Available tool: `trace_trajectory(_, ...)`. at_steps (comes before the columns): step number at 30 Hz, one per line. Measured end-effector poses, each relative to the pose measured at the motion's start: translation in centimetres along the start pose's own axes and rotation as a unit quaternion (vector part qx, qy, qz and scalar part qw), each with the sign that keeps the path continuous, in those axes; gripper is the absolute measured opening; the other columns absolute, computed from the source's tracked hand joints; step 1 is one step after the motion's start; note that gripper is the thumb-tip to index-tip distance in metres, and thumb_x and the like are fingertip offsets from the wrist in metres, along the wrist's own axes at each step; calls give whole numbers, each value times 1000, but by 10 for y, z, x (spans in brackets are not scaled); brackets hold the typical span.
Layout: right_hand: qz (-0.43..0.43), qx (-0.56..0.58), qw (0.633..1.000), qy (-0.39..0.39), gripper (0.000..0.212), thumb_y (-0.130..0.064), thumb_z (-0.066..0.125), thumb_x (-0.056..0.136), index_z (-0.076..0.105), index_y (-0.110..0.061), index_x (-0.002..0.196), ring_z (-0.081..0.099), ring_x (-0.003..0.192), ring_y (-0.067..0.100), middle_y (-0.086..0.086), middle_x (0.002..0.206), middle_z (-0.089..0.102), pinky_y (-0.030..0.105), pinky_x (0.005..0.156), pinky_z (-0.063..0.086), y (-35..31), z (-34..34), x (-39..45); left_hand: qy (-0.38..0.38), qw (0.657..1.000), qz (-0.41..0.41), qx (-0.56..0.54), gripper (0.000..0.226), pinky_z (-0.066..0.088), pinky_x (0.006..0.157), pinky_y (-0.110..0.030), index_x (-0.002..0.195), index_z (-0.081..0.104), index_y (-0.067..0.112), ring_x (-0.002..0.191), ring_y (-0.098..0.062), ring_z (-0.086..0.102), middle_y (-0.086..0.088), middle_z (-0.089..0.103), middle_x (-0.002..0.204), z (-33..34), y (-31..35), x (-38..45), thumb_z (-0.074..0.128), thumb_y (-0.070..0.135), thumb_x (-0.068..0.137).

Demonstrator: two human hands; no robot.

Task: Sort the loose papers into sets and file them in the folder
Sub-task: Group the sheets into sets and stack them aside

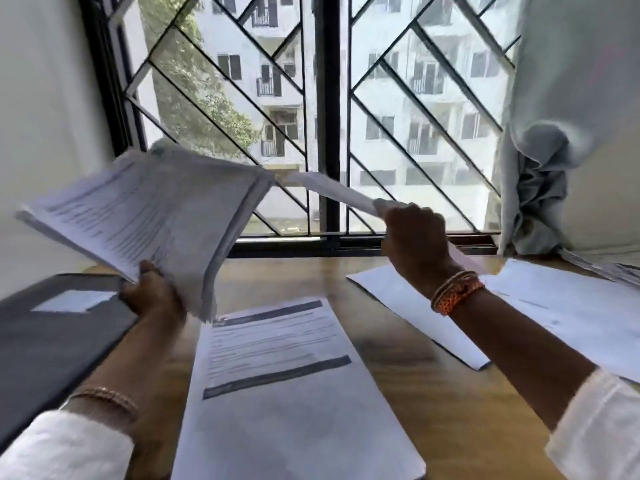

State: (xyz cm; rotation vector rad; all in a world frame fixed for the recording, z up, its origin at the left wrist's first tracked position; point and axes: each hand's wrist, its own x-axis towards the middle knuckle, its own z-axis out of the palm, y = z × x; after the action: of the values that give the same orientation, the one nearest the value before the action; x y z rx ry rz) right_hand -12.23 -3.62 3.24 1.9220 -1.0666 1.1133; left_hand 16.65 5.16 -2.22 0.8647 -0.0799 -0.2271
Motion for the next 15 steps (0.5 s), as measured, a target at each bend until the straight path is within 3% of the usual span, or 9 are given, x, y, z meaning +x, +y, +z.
trace_trajectory(2,-76,15,994,-78,28,-4,43,73,69,-11,81,68,59,30,9,66,67,24,48,42,-37,-2,-7,-12,1000,11,-5,44,47,82,-30,135,42,2,102,-20,59,-9,55,126,-3,4,7,50,18,95)
trace_trajectory(5,-125,43,947,-292,22,-4,53,85,66,-14,99,66,94,27,5,98,68,29,65,37,-91,-6,-23,-28,999,36,-3,36,54,87,-36,126,54,2,98,-21,62,-8,62,116,1,2,16,52,11,91)
trace_trajectory(8,-147,146,909,-362,10,-16,55,91,63,-11,95,63,89,27,7,96,65,28,65,39,-133,-20,-30,-88,994,21,56,31,50,62,-12,125,56,4,88,-15,60,-3,60,112,3,-10,16,51,8,94)
trace_trajectory(10,-118,273,822,-486,34,-39,59,91,55,-13,70,64,71,24,4,76,59,29,58,49,-144,-28,-25,-140,986,-7,90,31,45,50,-6,126,55,3,75,-9,58,-2,58,110,3,-22,10,51,9,96)
trace_trajectory(12,-46,370,716,-590,44,-49,60,88,52,-18,58,69,68,27,5,74,61,31,59,57,-136,-33,-20,-153,977,-21,148,31,51,57,-15,124,55,1,73,-10,59,-4,61,113,1,-38,10,54,11,95)
trace_trajectory(13,-25,377,712,-592,42,-45,61,88,56,-17,58,71,70,27,7,78,66,29,59,56,-124,-27,-18,-157,973,-26,169,32,54,67,-22,123,56,0,79,-15,62,-7,63,117,0,-43,9,57,12,94)
trace_trajectory(15,-1,317,786,-531,32,-32,61,87,57,-13,61,67,70,28,9,72,65,23,55,48,-81,-8,-19,-156,965,-23,211,34,53,87,-38,123,55,-1,93,-22,61,-9,63,119,-3,-55,8,59,12,92)
